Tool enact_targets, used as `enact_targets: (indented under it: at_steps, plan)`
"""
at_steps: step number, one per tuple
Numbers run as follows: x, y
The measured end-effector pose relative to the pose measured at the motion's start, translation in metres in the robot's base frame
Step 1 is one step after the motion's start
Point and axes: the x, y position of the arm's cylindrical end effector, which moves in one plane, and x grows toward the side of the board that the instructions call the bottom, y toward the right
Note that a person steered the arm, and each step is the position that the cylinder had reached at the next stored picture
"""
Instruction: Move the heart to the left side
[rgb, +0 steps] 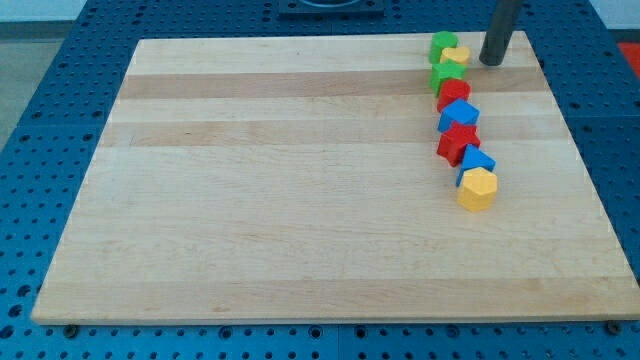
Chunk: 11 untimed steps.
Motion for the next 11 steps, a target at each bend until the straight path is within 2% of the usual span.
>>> enact_targets:
  at_steps: [7, 11]
  plan:
    - [0.006, -0.076]
    - [0.007, -0.143]
